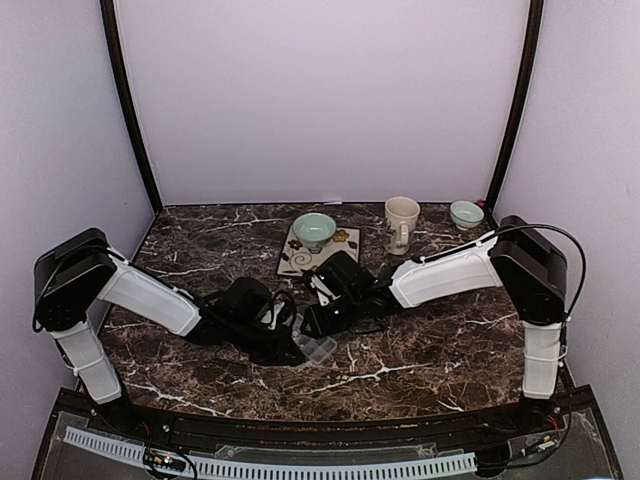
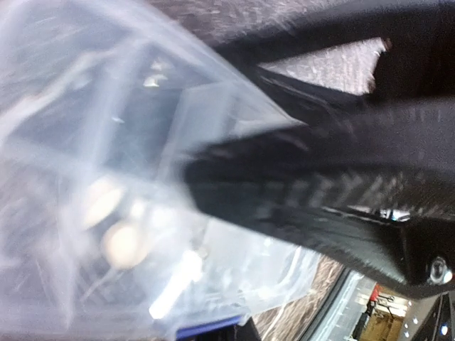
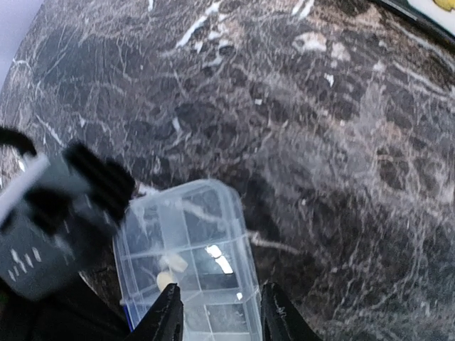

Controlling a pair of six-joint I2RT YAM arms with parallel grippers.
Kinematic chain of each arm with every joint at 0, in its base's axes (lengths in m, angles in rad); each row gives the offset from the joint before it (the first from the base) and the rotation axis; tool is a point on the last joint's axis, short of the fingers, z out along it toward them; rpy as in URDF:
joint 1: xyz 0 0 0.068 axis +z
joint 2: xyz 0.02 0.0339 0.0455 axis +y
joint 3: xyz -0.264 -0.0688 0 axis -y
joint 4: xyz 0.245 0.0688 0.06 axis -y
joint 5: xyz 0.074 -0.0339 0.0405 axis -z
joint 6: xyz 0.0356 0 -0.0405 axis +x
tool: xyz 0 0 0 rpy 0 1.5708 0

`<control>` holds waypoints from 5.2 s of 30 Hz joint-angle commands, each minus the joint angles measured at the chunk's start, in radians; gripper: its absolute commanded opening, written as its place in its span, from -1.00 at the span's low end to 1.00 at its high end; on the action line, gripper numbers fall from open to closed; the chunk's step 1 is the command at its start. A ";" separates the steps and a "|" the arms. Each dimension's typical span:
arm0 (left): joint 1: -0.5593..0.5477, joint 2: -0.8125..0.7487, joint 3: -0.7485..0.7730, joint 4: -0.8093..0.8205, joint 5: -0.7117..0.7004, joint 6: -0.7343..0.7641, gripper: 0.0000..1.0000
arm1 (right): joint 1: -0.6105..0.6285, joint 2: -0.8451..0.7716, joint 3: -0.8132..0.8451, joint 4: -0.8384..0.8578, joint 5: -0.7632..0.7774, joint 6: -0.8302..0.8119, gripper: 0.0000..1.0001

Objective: Sort the pills into containers
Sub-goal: Close the lid of the pill container.

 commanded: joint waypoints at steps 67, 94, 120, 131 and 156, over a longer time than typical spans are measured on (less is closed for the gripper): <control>0.079 -0.152 0.028 -0.155 -0.362 0.139 -1.00 | -0.001 -0.008 0.042 -0.106 -0.024 0.155 0.18; 0.079 -0.163 -0.046 -0.090 -0.308 0.146 -1.00 | 0.025 0.182 0.211 -0.393 0.089 0.102 0.19; 0.079 -0.073 0.010 -0.099 -0.214 0.155 -1.00 | 0.030 0.202 0.244 -0.421 0.059 0.075 0.20; 0.079 -0.045 0.061 -0.106 -0.188 0.173 -1.00 | 0.046 0.246 0.307 -0.482 0.043 0.042 0.18; -0.019 -0.006 0.098 -0.171 -0.085 0.183 -1.00 | 0.046 0.302 0.346 -0.502 -0.015 0.042 0.18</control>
